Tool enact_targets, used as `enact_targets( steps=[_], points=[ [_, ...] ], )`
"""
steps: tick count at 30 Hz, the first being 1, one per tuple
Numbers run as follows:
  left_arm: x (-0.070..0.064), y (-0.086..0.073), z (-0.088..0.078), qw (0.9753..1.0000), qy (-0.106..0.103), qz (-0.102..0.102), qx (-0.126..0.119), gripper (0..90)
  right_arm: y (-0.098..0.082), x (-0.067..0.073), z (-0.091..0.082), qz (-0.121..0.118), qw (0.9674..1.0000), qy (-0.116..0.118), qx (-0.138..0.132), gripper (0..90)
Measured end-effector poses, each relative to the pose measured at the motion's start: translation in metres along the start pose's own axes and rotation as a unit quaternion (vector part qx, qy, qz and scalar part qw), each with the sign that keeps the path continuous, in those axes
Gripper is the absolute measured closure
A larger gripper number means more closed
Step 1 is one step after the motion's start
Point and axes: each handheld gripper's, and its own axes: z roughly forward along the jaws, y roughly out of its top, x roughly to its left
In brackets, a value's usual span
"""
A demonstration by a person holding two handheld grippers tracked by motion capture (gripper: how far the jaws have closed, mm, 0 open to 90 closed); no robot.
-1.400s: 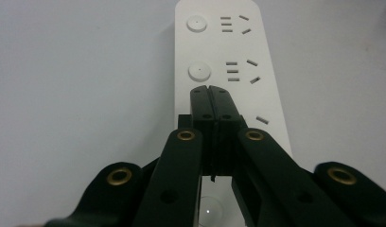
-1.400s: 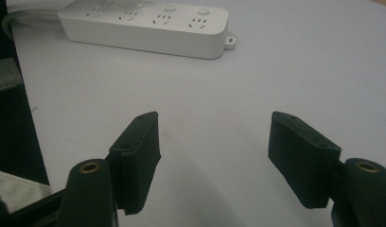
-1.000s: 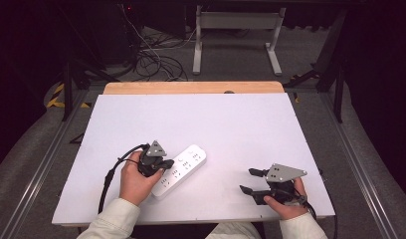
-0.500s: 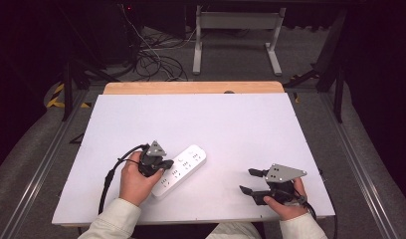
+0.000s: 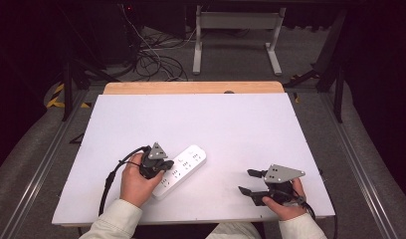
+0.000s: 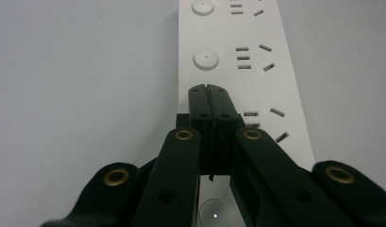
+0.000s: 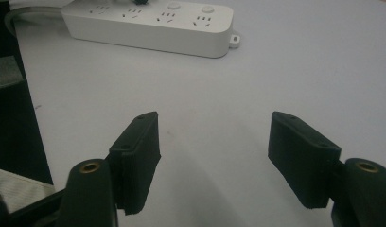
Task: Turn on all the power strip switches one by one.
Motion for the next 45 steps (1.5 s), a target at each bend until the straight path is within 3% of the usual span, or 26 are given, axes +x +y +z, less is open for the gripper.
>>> enact_targets(
  steps=[3,7,8,9,15,18,23,28,33,45],
  points=[
    [0.000,-0.001,0.001,1.0000,-0.007,-0.005,0.001,90.0,0.000,0.001,0.001,0.001,1.0000,0.001,0.000,35.3],
    [0.000,-0.001,0.000,1.0000,0.003,-0.001,-0.003,90.0,0.000,0.001,0.002,0.002,1.0000,0.003,0.000,35.3],
    [0.001,0.000,-0.002,0.9999,0.003,-0.004,-0.011,90.0,0.000,0.001,0.002,0.002,1.0000,0.002,0.001,35.3],
    [0.001,0.002,-0.008,0.9991,-0.007,-0.013,-0.039,90.0,0.000,0.001,0.002,0.002,1.0000,0.002,0.000,35.3],
    [-0.004,0.016,-0.028,0.9980,-0.011,-0.002,-0.062,90.0,-0.001,-0.002,0.002,0.007,1.0000,0.000,0.000,35.3],
    [-0.005,0.020,-0.029,0.9982,-0.009,0.005,-0.060,90.0,-0.001,-0.002,0.003,0.006,1.0000,0.001,0.002,35.3],
    [-0.002,0.023,-0.025,0.9979,-0.023,-0.001,-0.060,90.0,-0.001,-0.001,0.002,0.005,1.0000,0.000,0.000,35.3],
    [-0.001,0.033,-0.019,0.9986,-0.016,0.025,-0.044,90.0,-0.001,-0.001,0.002,0.005,1.0000,0.000,0.002,35.3],
    [0.000,0.041,-0.007,0.9987,-0.022,0.032,-0.033,90.0,-0.001,-0.001,0.001,0.004,1.0000,-0.001,0.002,35.3],
    [0.006,0.042,0.014,0.9995,-0.026,0.018,-0.007,90.0,-0.001,-0.001,0.001,0.004,1.0000,0.001,0.004,35.3]
  ],
)
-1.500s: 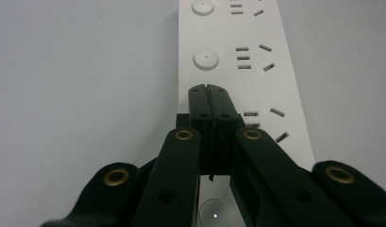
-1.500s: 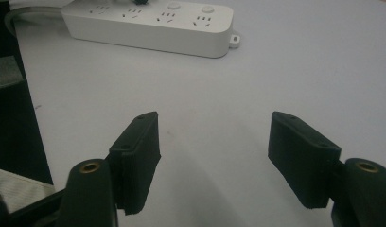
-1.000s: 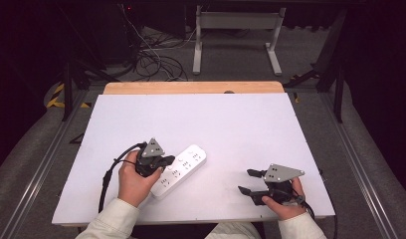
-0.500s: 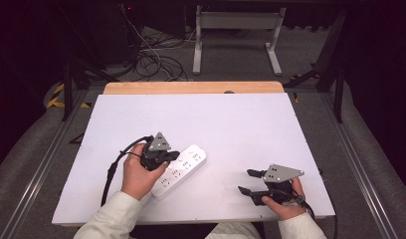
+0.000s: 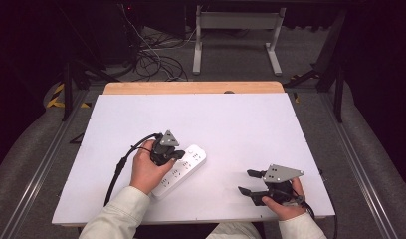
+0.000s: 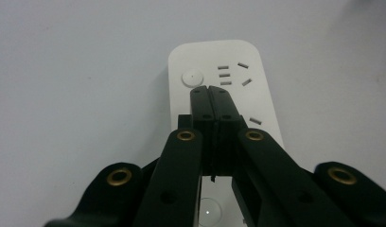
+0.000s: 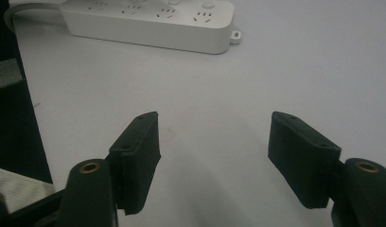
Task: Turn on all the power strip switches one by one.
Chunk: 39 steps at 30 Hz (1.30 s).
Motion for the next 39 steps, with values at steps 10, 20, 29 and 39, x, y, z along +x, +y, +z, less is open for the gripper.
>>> enact_targets(
  steps=[10,20,29,39],
  points=[
    [0.002,-0.001,0.008,0.9998,-0.001,-0.002,0.018,90.0,0.000,0.000,0.000,0.000,1.0000,0.000,0.001,35.0],
    [0.003,-0.003,0.010,0.9998,0.000,-0.004,0.021,90.0,0.000,0.000,0.000,0.000,1.0000,0.002,0.001,34.7],
    [0.004,-0.005,0.010,0.9997,-0.006,-0.017,0.016,90.0,0.000,0.001,0.000,-0.001,1.0000,0.003,0.001,34.5],
    [0.005,-0.005,0.011,0.9997,-0.007,-0.010,0.021,90.0,0.000,0.001,0.000,-0.001,1.0000,0.004,0.001,34.1]
  ],
)
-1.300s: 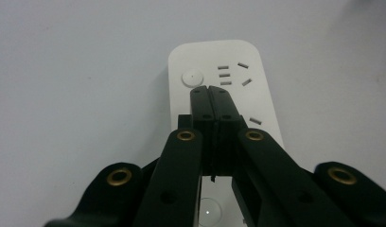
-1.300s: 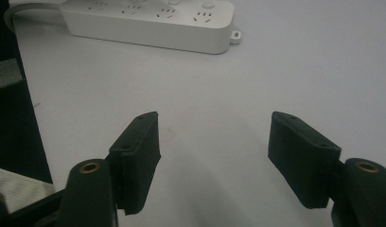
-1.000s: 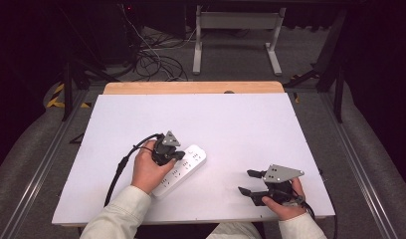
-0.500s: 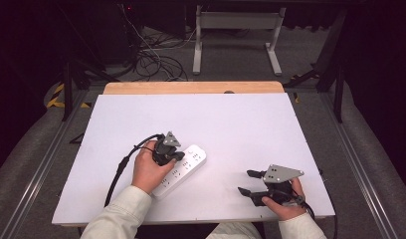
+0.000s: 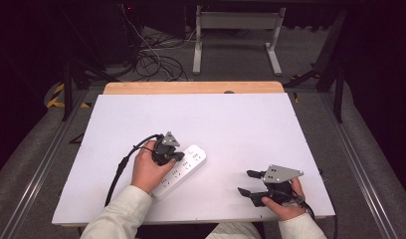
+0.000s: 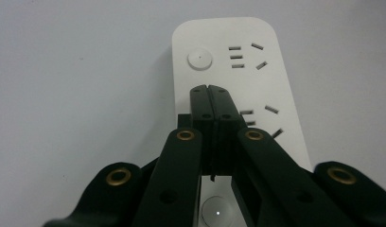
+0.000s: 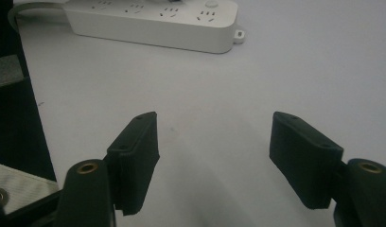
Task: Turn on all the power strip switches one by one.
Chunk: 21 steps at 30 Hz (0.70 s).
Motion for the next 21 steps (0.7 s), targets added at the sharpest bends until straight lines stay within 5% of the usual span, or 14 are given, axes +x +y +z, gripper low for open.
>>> enact_targets(
  steps=[11,21],
  points=[
    [-0.0066,-0.0007,0.0012,0.9996,0.020,0.018,0.001,90.0,-0.0003,-0.0008,-0.0014,0.002,1.0000,-0.001,0.000,34.0],
    [-0.0067,-0.0015,0.0013,0.9997,0.020,0.011,0.003,90.0,0.0001,0.0000,-0.0016,-0.001,1.0000,0.000,0.000,34.0]
  ],
)
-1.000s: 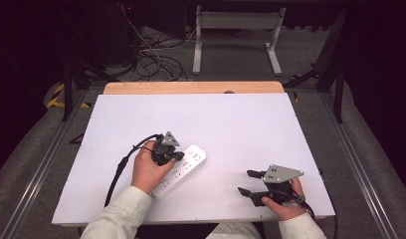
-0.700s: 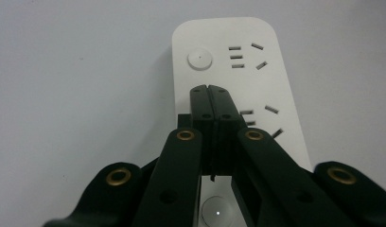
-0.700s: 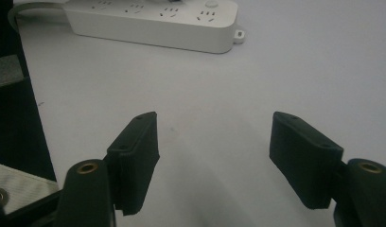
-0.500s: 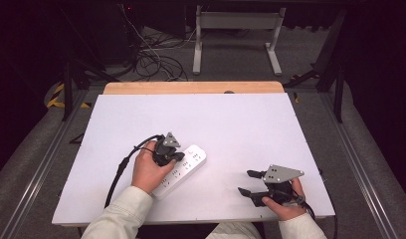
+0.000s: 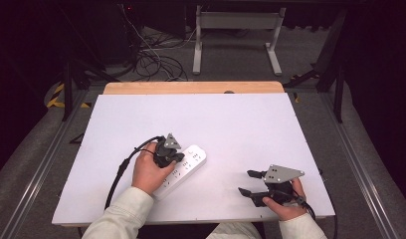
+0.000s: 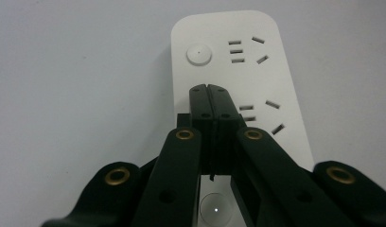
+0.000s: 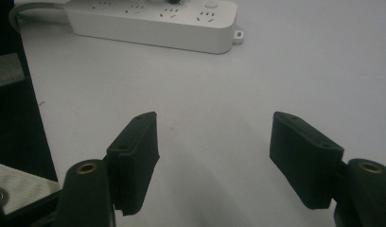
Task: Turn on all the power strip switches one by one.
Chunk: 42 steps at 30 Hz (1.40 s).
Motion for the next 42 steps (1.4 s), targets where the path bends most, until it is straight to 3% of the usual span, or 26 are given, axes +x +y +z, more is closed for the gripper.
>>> enact_targets(
  steps=[4,10,12,15,22,26,35,42],
  points=[
    [0.001,0.000,0.000,1.0000,-0.004,-0.006,0.001,90.0,0.000,0.000,0.000,-0.001,1.0000,-0.001,0.001,34.0],
    [-0.002,0.002,0.001,0.9999,0.009,-0.004,0.007,90.0,0.000,0.000,0.001,0.000,1.0000,0.002,0.003,33.9],
    [-0.001,0.004,0.000,0.9999,0.012,0.001,-0.004,90.0,0.001,0.001,-0.001,-0.001,1.0000,0.002,0.000,33.8],
    [0.000,0.008,-0.008,0.9989,-0.008,-0.019,-0.043,90.0,0.001,0.001,-0.002,-0.002,1.0000,0.001,-0.003,33.8],
    [-0.002,0.024,-0.018,0.9975,-0.018,-0.018,-0.067,90.0,0.000,-0.001,-0.002,0.000,1.0000,0.000,-0.003,33.7],
    [-0.003,0.027,-0.015,0.9978,-0.009,-0.009,-0.065,90.0,0.000,-0.001,-0.002,0.000,1.0000,0.000,-0.004,33.8],
    [0.005,0.031,0.001,0.9976,-0.012,-0.025,-0.063,90.0,0.000,-0.001,-0.001,0.001,1.0000,0.002,-0.002,33.5],
    [0.008,0.029,0.010,0.9984,0.001,-0.016,-0.053,90.0,0.000,-0.002,-0.002,0.001,1.0000,0.002,-0.003,33.0]
  ],
)
